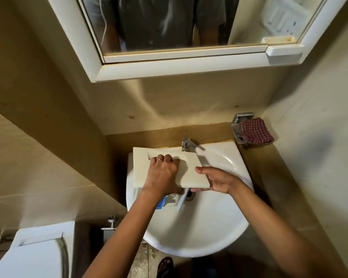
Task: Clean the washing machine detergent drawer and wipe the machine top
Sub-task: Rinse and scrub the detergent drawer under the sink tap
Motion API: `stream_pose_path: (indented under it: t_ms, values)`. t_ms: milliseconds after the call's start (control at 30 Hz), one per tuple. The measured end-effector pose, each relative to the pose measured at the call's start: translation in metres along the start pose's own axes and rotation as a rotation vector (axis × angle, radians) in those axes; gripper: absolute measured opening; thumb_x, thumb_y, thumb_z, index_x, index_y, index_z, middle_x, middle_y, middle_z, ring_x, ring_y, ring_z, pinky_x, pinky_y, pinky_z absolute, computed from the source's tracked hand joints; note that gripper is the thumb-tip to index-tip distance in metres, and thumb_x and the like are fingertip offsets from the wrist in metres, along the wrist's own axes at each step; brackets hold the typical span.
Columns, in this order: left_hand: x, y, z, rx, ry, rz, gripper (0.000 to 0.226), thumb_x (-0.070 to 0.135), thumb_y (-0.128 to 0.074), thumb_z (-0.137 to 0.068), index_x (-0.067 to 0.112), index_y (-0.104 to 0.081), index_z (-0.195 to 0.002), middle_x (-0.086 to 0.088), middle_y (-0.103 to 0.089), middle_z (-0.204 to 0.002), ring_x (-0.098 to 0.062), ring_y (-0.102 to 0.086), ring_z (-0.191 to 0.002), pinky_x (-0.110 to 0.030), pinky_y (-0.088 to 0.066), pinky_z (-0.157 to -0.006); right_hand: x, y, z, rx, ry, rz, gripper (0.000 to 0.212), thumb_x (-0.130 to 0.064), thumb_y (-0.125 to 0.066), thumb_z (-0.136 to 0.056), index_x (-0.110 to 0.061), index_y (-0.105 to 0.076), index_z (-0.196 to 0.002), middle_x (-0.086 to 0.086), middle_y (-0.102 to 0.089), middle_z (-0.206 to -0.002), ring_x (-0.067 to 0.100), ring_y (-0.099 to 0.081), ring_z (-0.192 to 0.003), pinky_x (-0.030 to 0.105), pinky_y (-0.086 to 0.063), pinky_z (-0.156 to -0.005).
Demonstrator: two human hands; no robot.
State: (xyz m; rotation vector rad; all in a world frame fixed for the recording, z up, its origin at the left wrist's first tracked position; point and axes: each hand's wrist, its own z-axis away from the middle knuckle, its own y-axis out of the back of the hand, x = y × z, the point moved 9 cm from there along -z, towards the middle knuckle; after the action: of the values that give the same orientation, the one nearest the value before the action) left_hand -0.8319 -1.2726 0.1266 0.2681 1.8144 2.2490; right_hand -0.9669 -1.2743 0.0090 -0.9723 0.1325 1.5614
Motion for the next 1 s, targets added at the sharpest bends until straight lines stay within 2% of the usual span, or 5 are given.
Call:
stream_pose_path:
  t_ms: [433,567,700,867,1000]
  values:
    - [0.0,0.003,-0.006,-0.088,-0.091,-0.195,0.061,0.07,-0.049,-0.084,0.03,-0.055,-0.13,-0.001,-0.064,-0.123,-0.025,-0.057,-0.119,-0.056,-0.006,-0.117,0.038,-0.011,0.009,-0.067,-0.112,-0.286,0.049,-0.013,-0.055,-0.083,0.013,-0.049,-0.124,0.036,-0.063,-0.089,0.049,-0.066,-0.076,0.041,-0.059,-0.062]
    - [-0.013,0.004,-0.006,0.066,-0.035,-0.14,0.093,0.074,-0.06,-0.069,0.031,-0.035,-0.148,-0.008,-0.028,-0.157,-0.03,-0.024,-0.145,-0.069,0.01,-0.106,0.048,-0.006,0.01,-0.057,-0.211,-0.288,0.044,-0.012,-0.054,-0.085,0.016,-0.048,-0.119,0.042,-0.055,-0.101,0.059,-0.061,-0.085,0.039,-0.058,-0.061]
    - [-0.06,-0.005,0.021,0.433,0.248,0.355,0.145,0.065,-0.084,-0.04,0.006,-0.015,-0.153,-0.028,-0.016,-0.155,-0.04,-0.016,-0.145,-0.057,-0.007,-0.112,0.044,0.002,0.013,-0.049,-0.226,-0.177,0.036,-0.013,-0.052,-0.087,0.015,-0.054,-0.11,0.038,-0.064,-0.091,0.054,-0.064,-0.08,0.04,-0.059,-0.06]
    - [-0.079,-0.087,0.046,0.347,0.667,1.271,0.114,0.022,-0.09,-0.063,0.001,-0.017,-0.149,-0.019,-0.036,-0.145,-0.028,-0.039,-0.132,-0.026,-0.035,-0.103,0.036,0.02,0.005,-0.01,-0.238,-0.045,0.038,-0.013,-0.054,-0.087,0.01,-0.055,-0.117,0.033,-0.066,-0.097,0.049,-0.065,-0.087,0.047,-0.057,-0.078]
    - [-0.066,-0.14,0.03,-0.013,0.677,1.428,0.068,0.05,-0.079,-0.072,0.019,-0.051,-0.125,0.001,-0.057,-0.129,-0.019,-0.053,-0.117,-0.031,-0.044,-0.093,0.026,0.032,0.001,0.033,-0.266,0.019,0.036,-0.014,-0.053,-0.086,0.008,-0.055,-0.115,0.029,-0.068,-0.095,0.045,-0.067,-0.086,0.043,-0.054,-0.082]
